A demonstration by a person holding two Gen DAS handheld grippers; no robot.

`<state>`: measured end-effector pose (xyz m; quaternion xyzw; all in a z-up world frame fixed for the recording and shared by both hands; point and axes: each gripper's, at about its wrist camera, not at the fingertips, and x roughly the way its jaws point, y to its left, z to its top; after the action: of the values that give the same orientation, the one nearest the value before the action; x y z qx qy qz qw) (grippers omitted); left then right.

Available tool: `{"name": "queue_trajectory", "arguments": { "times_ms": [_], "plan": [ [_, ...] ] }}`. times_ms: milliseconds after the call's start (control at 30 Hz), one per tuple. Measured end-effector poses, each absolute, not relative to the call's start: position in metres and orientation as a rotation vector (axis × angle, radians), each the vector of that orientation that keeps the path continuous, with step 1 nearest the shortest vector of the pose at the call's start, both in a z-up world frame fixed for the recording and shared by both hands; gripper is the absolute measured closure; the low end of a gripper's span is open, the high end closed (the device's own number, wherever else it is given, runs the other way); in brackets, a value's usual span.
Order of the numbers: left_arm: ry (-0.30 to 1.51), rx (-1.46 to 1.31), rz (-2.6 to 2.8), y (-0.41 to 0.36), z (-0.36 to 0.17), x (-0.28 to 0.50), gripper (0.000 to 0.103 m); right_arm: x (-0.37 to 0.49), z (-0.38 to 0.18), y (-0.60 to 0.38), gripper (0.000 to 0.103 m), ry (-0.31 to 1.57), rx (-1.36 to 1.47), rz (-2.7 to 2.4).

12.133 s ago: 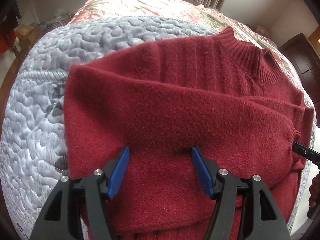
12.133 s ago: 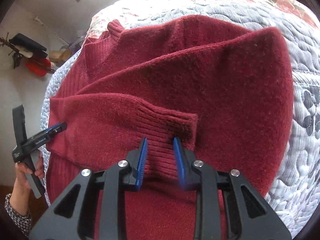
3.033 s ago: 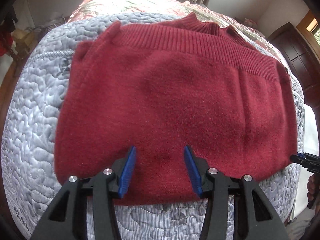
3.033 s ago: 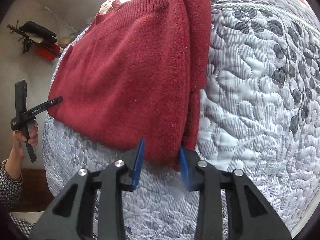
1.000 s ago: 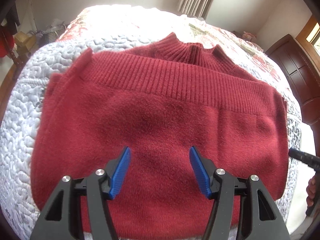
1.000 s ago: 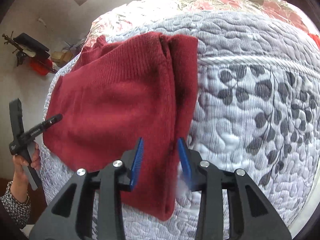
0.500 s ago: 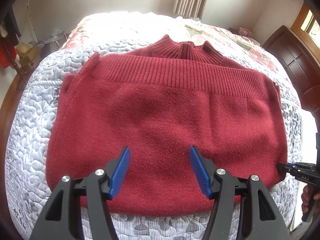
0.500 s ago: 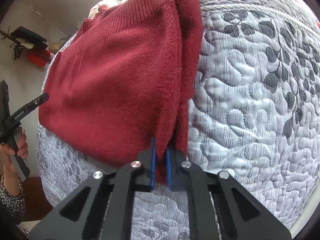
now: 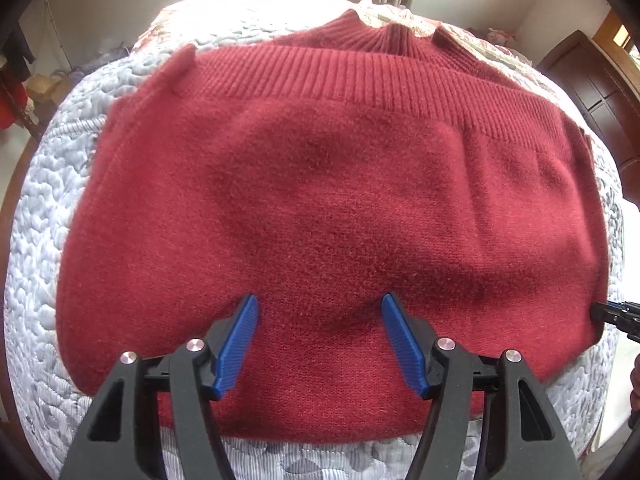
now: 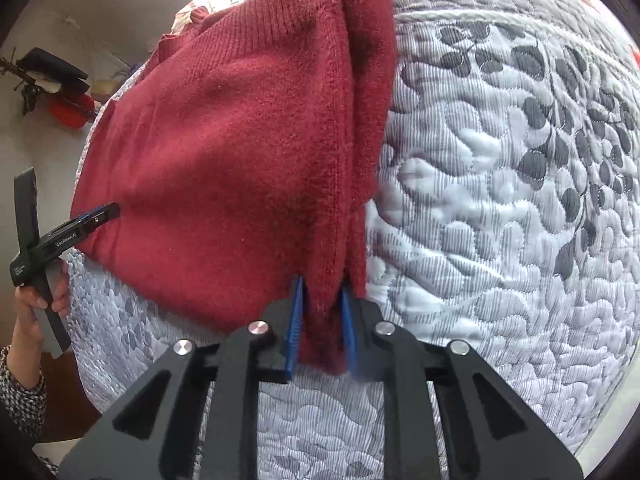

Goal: Fold small clothes

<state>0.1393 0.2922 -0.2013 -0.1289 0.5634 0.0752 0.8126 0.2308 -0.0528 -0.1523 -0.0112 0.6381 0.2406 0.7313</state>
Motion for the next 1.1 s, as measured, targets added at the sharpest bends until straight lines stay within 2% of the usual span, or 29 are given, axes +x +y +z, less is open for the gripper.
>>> {"name": "queue_trajectory", "arguments": {
  "times_ms": [67,133,167,233,633,800,900,967,1033,1100],
  "plan": [
    [1.192,-0.291,0.153,0.292,-0.195,0.138,0.038,0.235,-0.14,-0.056,0.059,1.373,-0.001,0.524],
    [1.177,-0.283,0.153,0.291,-0.188,0.139,0.038,0.242,-0.13,-0.058,0.057,1.349,0.02,0.527],
    [1.171,-0.28,0.152,0.29,-0.184,0.139,0.038,0.245,-0.126,-0.058,0.047,1.342,0.028,0.525],
    [1.156,-0.282,0.144,0.287,-0.177,0.141,0.038,0.255,-0.122,-0.061,0.036,1.331,0.059,0.524],
    [1.083,-0.248,0.118,0.271,-0.153,0.157,0.037,0.305,-0.154,-0.054,0.037,1.394,0.117,0.536],
    [1.071,-0.238,0.119,0.274,-0.152,0.159,0.037,0.307,-0.169,-0.041,0.041,1.411,0.113,0.541],
    [1.067,-0.235,0.118,0.276,-0.152,0.16,0.037,0.306,-0.17,-0.034,0.057,1.409,0.106,0.563],
    [1.066,-0.235,0.115,0.277,-0.152,0.162,0.037,0.304,-0.168,-0.029,0.079,1.401,0.101,0.576],
    [1.066,-0.231,0.113,0.278,-0.154,0.164,0.037,0.303,-0.159,-0.028,0.085,1.379,0.111,0.594],
    [1.074,-0.227,0.114,0.278,-0.158,0.168,0.037,0.299,-0.147,-0.026,0.087,1.339,0.097,0.615]
  ]
}}
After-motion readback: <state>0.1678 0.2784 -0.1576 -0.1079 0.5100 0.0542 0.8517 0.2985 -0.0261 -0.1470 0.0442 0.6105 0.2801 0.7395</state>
